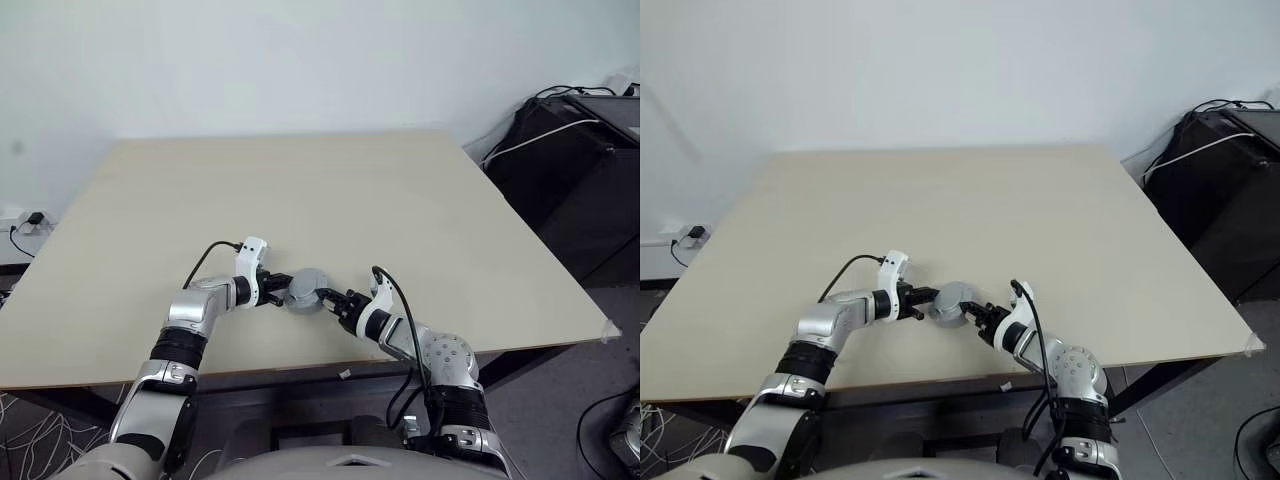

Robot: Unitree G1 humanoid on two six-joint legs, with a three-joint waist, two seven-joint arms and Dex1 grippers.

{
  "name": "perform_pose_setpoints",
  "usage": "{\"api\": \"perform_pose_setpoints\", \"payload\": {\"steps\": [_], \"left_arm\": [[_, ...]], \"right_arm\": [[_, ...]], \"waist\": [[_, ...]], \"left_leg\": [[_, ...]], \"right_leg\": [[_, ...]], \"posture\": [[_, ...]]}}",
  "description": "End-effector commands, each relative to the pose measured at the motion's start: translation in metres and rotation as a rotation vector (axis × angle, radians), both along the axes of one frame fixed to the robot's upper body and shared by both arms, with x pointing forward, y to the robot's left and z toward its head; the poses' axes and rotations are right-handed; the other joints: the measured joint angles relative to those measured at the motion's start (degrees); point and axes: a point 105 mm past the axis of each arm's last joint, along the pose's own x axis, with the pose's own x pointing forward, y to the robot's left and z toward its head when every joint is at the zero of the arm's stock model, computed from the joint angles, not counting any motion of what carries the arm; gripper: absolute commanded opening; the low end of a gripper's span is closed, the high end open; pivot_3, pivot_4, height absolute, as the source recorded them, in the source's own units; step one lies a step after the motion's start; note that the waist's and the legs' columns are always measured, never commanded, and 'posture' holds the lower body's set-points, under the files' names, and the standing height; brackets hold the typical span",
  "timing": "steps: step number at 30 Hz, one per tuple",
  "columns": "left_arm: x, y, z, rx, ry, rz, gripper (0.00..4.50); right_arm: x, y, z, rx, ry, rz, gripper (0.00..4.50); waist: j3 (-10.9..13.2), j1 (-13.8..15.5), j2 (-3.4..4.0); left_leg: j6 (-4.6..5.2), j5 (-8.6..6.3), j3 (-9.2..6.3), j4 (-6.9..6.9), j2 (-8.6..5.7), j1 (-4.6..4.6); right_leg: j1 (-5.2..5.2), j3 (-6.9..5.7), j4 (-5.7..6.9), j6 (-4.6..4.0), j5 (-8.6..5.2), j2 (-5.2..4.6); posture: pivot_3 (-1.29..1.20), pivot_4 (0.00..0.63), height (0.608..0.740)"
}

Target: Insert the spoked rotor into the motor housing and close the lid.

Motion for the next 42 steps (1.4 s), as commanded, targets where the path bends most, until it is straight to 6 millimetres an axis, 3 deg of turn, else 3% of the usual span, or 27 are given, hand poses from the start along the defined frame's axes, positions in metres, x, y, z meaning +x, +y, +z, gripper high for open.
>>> {"api": "perform_pose_setpoints", "payload": {"steps": [1,11,19,30,33,42], "left_arm": [[-0.013,-0.02,-0.01,-0.022,0.053,-0.068,0.0],[-0.014,-0.023,0.001,-0.07,0.01,-0.058,0.0],[-0.014,-0.022,0.037,-0.199,-0.106,0.035,0.0],[-0.035,0.023,0.072,-0.411,-0.199,0.308,0.0],[-0.055,0.03,0.066,-0.509,-0.146,0.38,0.57],[-0.102,0.033,0.04,-0.725,0.06,0.524,3.55]], "right_arm": [[0.005,0.033,0.033,0.105,-0.097,0.069,1.28],[0.003,0.026,0.025,0.079,-0.069,0.043,1.28],[0.004,0.011,0.022,0.08,-0.06,-0.026,1.28],[0.005,0.004,0.025,0.114,-0.06,-0.071,1.23],[0.008,0.006,0.037,0.166,-0.097,-0.076,1.23],[0.016,0.01,0.072,0.265,-0.186,-0.088,1.23]], "waist": [[0.0,0.01,0.0],[0.0,0.02,0.0],[0.11,0.11,0.0],[0.26,-0.77,0.14],[0.28,-0.85,0.11],[0.65,-1.18,0.04]], "left_leg": [[0.0,0.0,-0.01,0.0,0.0,0.0],[0.0,0.0,0.0,-0.02,0.0,-0.03],[0.01,-0.01,0.01,-0.09,-0.03,-0.33],[0.01,-0.01,0.07,-0.09,0.04,-0.3],[0.01,-0.01,0.07,-0.08,0.05,-0.32],[0.03,-0.03,0.08,-0.04,0.17,-0.32]], "right_leg": [[0.0,-0.01,0.0,0.0,0.0,0.0],[0.02,0.03,0.0,-0.08,0.04,-0.01],[-0.07,0.1,-0.01,-0.15,0.11,-0.01],[-0.09,0.11,0.0,-0.21,0.07,0.02],[-0.07,0.13,-0.04,-0.2,0.07,-0.01],[-0.32,0.06,-0.06,0.04,-0.1,-0.07]], "posture": [[0.0,0.0,0.74],[0.0,0.0,0.74],[0.0,0.0,0.74],[0.0,0.0,0.74],[0.0,0.0,0.74],[0.0,0.0,0.74]]}}
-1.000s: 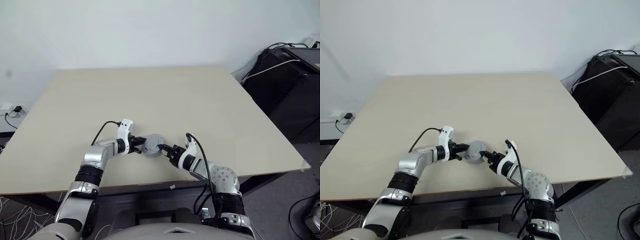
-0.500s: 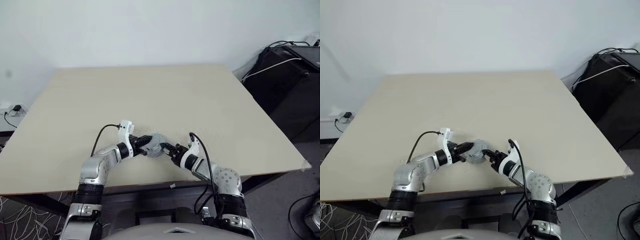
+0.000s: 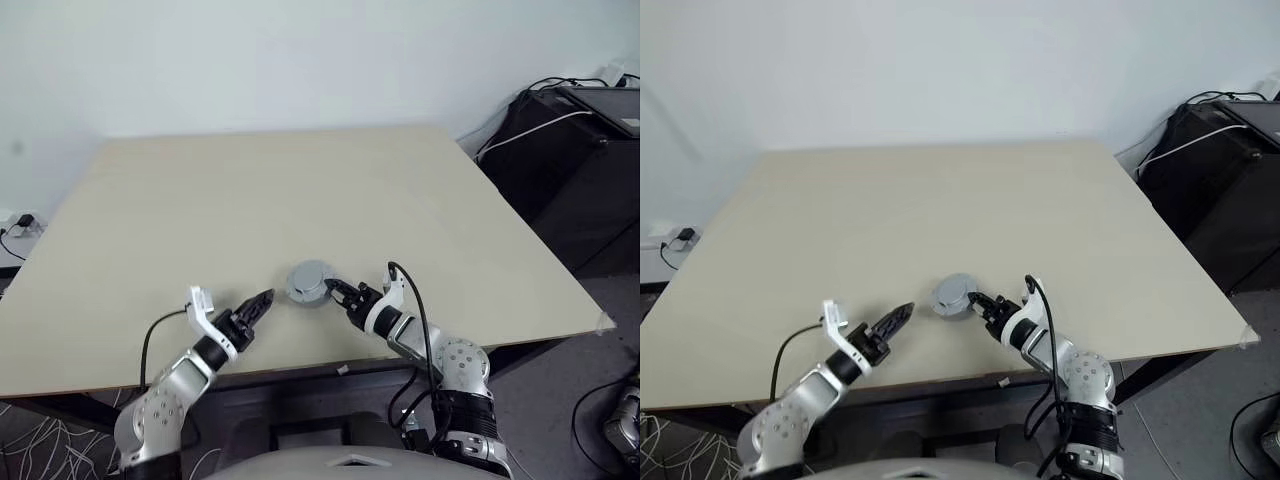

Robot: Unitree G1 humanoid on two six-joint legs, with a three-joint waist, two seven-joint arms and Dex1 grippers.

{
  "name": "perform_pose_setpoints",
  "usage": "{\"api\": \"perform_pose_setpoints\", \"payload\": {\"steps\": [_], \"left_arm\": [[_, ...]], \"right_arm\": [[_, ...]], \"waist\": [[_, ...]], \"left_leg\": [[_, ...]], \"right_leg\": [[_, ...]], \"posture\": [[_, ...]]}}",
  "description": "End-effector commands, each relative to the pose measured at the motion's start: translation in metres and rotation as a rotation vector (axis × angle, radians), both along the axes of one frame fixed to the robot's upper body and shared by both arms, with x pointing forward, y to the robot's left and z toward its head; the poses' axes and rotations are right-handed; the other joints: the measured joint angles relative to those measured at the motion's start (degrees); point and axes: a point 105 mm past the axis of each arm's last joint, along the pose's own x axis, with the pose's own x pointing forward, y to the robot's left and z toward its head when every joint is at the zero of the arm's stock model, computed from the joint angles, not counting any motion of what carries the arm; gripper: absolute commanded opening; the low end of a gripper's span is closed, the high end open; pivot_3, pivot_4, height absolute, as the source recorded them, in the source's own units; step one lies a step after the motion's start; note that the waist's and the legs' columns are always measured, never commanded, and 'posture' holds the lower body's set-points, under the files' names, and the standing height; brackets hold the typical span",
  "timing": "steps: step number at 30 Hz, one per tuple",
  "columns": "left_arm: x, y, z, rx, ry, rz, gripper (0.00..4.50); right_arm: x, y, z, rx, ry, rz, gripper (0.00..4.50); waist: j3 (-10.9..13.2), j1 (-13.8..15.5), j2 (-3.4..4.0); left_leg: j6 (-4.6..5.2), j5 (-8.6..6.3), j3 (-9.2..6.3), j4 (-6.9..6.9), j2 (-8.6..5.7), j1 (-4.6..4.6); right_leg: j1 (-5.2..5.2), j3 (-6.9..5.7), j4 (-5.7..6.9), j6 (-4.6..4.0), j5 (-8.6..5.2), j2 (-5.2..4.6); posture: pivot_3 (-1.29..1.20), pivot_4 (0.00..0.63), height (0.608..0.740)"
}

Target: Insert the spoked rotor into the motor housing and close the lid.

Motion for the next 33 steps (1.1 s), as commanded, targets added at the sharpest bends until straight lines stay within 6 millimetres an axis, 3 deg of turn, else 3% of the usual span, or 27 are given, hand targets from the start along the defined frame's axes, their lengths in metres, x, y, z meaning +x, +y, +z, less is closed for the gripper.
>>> {"api": "perform_pose_setpoints", "payload": {"steps": [1,3,8,17,33], "left_arm": [[-0.005,-0.002,0.016,-0.12,-0.04,0.03,3.89],[-0.008,0.0,0.015,-0.168,-0.03,0.062,4.49],[-0.007,0.003,0.017,-0.296,-0.015,0.121,4.5],[-0.003,-0.009,0.026,-0.451,-0.005,0.108,4.5],[0.004,-0.017,0.034,-0.501,-0.041,0.102,4.5]], "right_arm": [[0.01,0.026,0.049,0.167,-0.142,0.01,1.23],[0.008,0.029,0.055,0.19,-0.154,0.025,1.23],[-0.004,0.042,0.068,0.243,-0.184,0.116,1.23],[-0.019,0.055,0.071,0.28,-0.163,0.223,1.23],[-0.029,0.06,0.063,0.267,-0.113,0.289,1.23]], "waist": [[0.09,-0.06,-0.01],[0.17,-0.1,-0.04],[0.25,-0.1,-0.05],[0.26,-0.08,-0.08],[0.28,-0.08,-0.1]], "left_leg": [[0.0,0.0,-0.01,0.0,0.05,0.01],[-0.01,-0.01,-0.01,0.0,0.09,0.01],[0.0,-0.01,0.01,0.0,0.08,-0.01],[0.01,-0.02,-0.01,0.01,0.03,-0.01],[0.01,-0.02,0.0,0.01,-0.07,-0.01]], "right_leg": [[-0.02,-0.02,0.0,0.0,-0.01,-0.01],[-0.04,-0.04,-0.01,0.0,-0.02,-0.05],[-0.06,-0.03,-0.02,-0.03,-0.01,-0.1],[-0.04,-0.05,-0.04,-0.18,0.05,-0.11],[-0.04,-0.06,-0.07,-0.29,0.1,-0.09]], "posture": [[0.0,0.0,0.74],[0.0,0.0,0.74],[0.0,0.0,0.74],[0.0,0.0,0.74],[0.0,0.0,0.74]]}}
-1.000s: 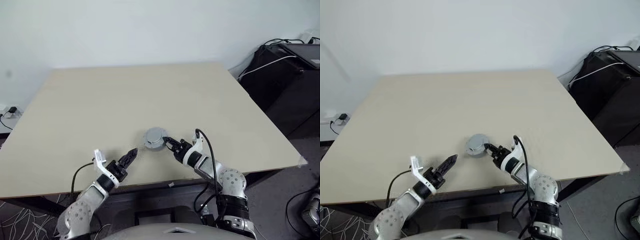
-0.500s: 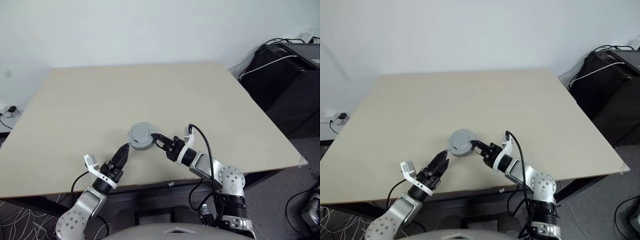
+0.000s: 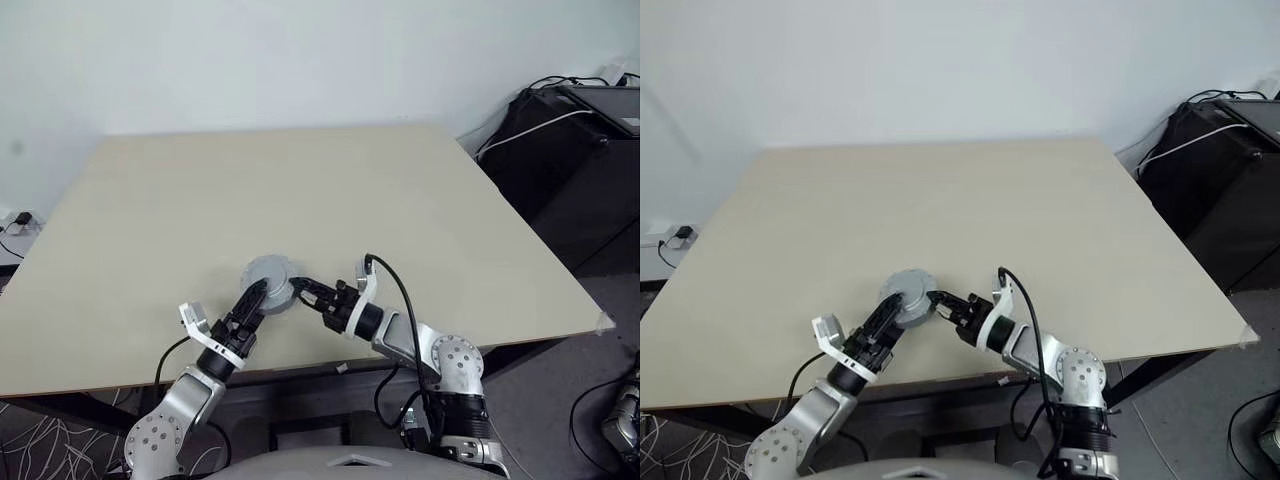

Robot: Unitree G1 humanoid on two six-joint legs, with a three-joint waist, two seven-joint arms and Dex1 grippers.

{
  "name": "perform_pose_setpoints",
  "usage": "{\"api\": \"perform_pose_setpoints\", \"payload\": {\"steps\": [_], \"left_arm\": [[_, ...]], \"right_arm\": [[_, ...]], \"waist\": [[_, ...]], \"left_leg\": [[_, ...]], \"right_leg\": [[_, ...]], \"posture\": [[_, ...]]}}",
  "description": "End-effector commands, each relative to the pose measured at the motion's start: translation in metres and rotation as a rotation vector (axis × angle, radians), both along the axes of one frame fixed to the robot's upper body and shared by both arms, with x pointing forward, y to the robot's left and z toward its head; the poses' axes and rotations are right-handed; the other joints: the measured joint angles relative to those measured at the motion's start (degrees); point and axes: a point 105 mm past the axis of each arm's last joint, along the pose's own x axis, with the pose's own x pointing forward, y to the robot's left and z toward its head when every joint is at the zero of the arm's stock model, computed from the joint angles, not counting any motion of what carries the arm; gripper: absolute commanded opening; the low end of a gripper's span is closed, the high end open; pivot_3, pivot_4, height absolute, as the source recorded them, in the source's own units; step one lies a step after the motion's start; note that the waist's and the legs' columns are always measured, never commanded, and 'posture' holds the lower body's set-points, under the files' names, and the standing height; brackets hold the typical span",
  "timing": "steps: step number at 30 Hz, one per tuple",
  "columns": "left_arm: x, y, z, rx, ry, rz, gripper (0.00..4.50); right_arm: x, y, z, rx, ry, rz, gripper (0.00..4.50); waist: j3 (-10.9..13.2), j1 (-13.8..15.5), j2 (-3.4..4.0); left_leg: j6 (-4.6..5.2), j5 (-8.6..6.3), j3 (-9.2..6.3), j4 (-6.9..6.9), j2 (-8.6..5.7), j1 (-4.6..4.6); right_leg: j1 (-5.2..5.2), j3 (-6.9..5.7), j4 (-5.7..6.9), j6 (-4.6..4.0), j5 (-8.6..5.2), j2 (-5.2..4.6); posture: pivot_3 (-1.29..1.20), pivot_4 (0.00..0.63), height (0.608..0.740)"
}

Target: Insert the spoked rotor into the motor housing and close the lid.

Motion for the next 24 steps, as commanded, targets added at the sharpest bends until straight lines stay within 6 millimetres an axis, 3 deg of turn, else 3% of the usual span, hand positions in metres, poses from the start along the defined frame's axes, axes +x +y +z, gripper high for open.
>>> {"api": "perform_pose_setpoints", "payload": {"steps": [1,6,9,14,24], "left_arm": [[0.0046,-0.0076,0.0115,-0.061,-0.047,0.019,4.5],[0.0049,-0.0071,0.012,-0.067,-0.049,0.034,4.5],[0.0046,-0.0076,0.0122,-0.071,-0.049,0.037,3.95],[0.0046,-0.008,0.0136,-0.08,-0.057,0.036,2.37],[0.0056,-0.012,0.0138,-0.074,-0.056,0.014,2.33]], "right_arm": [[-0.0016,0.0089,0.0231,0.092,-0.061,0.027,1.23],[-0.0023,0.008,0.0214,0.084,-0.058,0.027,1.23],[-0.0029,0.0079,0.0209,0.079,-0.059,0.03,1.23],[-0.0029,0.0078,0.0206,0.071,-0.063,0.032,1.23],[0.0002,0.0043,0.0148,-0.03,-0.112,0.009,1.23]], "waist": [[0.0,0.0,0.0],[0.01,0.0,-0.01],[0.01,0.01,-0.01],[0.03,0.01,-0.04],[0.05,0.02,-0.08]], "left_leg": [[0.0,0.0,0.0,0.0,0.0,0.0],[0.0,0.0,0.0,0.0,-0.02,-0.01],[0.0,0.0,0.0,0.0,-0.02,-0.01],[0.0,0.0,0.0,0.0,-0.01,-0.01],[0.0,0.0,0.0,0.0,-0.04,-0.02]], "right_leg": [[0.0,0.0,0.0,0.0,0.0,0.0],[0.0,-0.01,-0.01,0.0,0.0,0.0],[0.0,-0.01,-0.01,0.0,0.0,0.0],[-0.01,-0.01,-0.01,0.03,-0.02,0.0],[-0.01,-0.02,-0.02,0.08,-0.05,0.01]], "posture": [[0.0,0.0,0.74],[0.0,0.0,0.74],[0.0,0.0,0.74],[0.0,0.0,0.74],[0.0,0.0,0.74]]}}
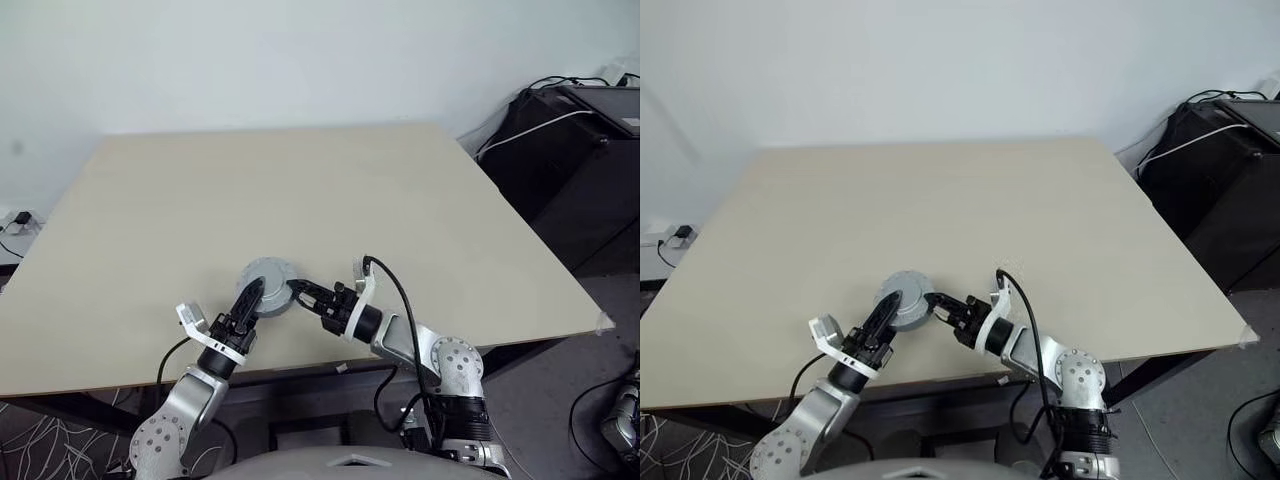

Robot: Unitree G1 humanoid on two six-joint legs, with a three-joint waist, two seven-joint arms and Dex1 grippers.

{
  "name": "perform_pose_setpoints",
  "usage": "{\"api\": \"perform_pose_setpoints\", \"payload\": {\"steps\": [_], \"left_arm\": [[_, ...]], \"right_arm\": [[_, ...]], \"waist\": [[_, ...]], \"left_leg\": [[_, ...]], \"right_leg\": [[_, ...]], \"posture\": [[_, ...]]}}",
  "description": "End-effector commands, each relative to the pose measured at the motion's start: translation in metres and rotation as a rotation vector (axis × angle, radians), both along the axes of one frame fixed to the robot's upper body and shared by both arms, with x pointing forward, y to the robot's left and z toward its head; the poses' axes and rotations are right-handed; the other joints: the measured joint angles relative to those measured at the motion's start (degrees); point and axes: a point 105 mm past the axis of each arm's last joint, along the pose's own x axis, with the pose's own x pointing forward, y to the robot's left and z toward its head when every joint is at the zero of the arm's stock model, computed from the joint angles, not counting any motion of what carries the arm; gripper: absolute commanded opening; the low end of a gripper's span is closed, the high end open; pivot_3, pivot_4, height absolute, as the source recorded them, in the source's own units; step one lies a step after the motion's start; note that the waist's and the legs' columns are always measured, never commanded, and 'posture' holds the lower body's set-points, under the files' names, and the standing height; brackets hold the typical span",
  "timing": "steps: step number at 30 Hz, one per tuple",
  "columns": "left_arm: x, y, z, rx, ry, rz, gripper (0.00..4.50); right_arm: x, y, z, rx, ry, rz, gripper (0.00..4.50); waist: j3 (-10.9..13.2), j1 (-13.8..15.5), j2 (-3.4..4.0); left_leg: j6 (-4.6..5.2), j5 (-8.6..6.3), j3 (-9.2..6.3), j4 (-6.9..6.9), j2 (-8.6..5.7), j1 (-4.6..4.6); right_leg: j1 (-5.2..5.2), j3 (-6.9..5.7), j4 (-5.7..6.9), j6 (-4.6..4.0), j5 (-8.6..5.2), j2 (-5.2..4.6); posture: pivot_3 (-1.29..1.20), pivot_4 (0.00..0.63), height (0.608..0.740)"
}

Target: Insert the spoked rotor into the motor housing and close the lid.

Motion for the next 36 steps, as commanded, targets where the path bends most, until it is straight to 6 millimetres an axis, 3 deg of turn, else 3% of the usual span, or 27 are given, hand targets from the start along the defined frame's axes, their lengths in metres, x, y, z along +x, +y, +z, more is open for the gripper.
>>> {"api": "perform_pose_setpoints", "payload": {"steps": [1,3,13,19,24,30,36], "left_arm": [[0.005,-0.011,0.012,-0.03,-0.052,-0.021,2.33],[0.005,-0.012,0.013,-0.031,-0.055,-0.022,2.33],[0.007,-0.008,0.016,-0.024,-0.074,-0.003,2.12],[0.01,-0.005,0.016,-0.019,-0.078,0.021,2.12],[0.02,0.014,0.014,0.024,-0.076,0.129,2.12],[0.041,0.057,0.01,0.114,-0.037,0.32,2.12],[0.054,0.079,0.014,0.165,-0.048,0.336,2.12]], "right_arm": [[0.002,0.003,0.012,-0.019,-0.083,0.001,1.23],[0.002,0.003,0.011,-0.027,-0.087,-0.001,1.23],[0.001,-0.006,0.01,-0.033,-0.103,-0.004,4.5],[-0.001,-0.016,0.003,-0.076,-0.088,-0.03,4.5],[-0.002,-0.03,-0.002,-0.135,-0.102,-0.065,4.5],[-0.007,-0.045,-0.002,-0.463,-0.42,-0.059,4.5],[-0.013,-0.058,0.003,-0.624,-0.748,-0.108,4.5]], "waist": [[0.0,0.01,0.0],[0.0,0.02,0.0],[0.01,0.06,-0.02],[0.01,0.16,-0.03],[0.02,0.26,-0.03],[0.04,0.46,-0.09],[0.05,0.99,-0.35]], "left_leg": [[0.0,0.0,0.0,0.0,-0.01,0.0],[0.0,0.0,0.0,0.0,-0.01,0.0],[0.0,0.0,0.0,0.0,-0.04,0.0],[0.0,0.0,0.0,0.0,-0.04,0.0],[0.0,0.0,0.0,0.01,-0.05,0.0],[0.0,0.0,0.02,0.03,-0.11,-0.01],[-0.02,0.0,0.12,0.04,-0.12,-0.03]], "right_leg": [[0.0,0.0,0.0,0.0,0.0,0.0],[0.0,0.0,0.0,-0.01,0.01,0.0],[0.0,-0.01,0.0,-0.01,0.01,0.0],[0.0,0.0,-0.01,-0.01,0.01,0.0],[0.0,-0.02,0.0,0.01,0.0,0.0],[0.01,-0.03,-0.02,0.07,-0.04,0.01],[0.15,-0.01,-0.02,0.16,-0.09,0.12]], "posture": [[0.0,0.0,0.74],[0.0,0.0,0.74],[0.0,0.0,0.74],[0.0,0.0,0.74],[0.0,0.0,0.74],[0.0,0.0,0.74],[0.0,0.0,0.74]]}}
